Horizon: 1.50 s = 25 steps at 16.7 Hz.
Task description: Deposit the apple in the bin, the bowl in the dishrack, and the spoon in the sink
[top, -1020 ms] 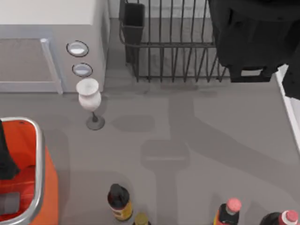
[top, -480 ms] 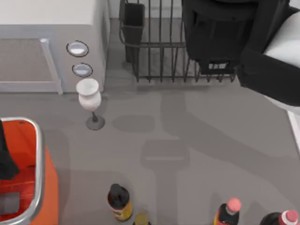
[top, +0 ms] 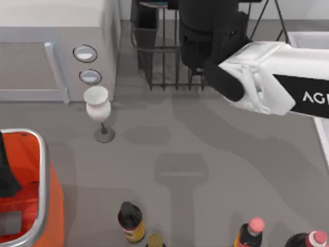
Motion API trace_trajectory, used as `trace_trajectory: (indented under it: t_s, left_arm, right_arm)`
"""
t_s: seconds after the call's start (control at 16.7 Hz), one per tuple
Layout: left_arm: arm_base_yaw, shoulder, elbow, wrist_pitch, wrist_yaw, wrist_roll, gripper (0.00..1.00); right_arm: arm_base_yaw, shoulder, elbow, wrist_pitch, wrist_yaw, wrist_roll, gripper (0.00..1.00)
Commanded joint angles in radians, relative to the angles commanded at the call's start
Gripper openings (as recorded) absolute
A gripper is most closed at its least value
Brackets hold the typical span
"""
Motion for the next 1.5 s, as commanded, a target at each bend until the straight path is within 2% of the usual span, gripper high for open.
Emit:
trace_trajectory:
  t_s: [0.24,0.54,1.32,1.5]
  left_arm:
    - [0.0,0.0,0.0,0.0,0.0,0.0,1.0]
    - [0.0,0.0,0.0,0.0,0.0,0.0,1.0]
    - [0.0,0.0,0.0,0.0,0.0,0.0,1.0]
    - [0.0,0.0,0.0,0.0,0.0,0.0,1.0]
  right_arm:
    - [-0.092,0.118,-0.032,0.149,-0.091,-0.003,0.0]
    - [-0.101,0.128,-0.036,0.161,-0.1,-0.004,0.0]
    - [-0.101,0.128,-0.036,0.161,-0.1,-0.004,0.98]
    - [-0.101,0.128,-0.036,0.161,-0.1,-0.004,1.0]
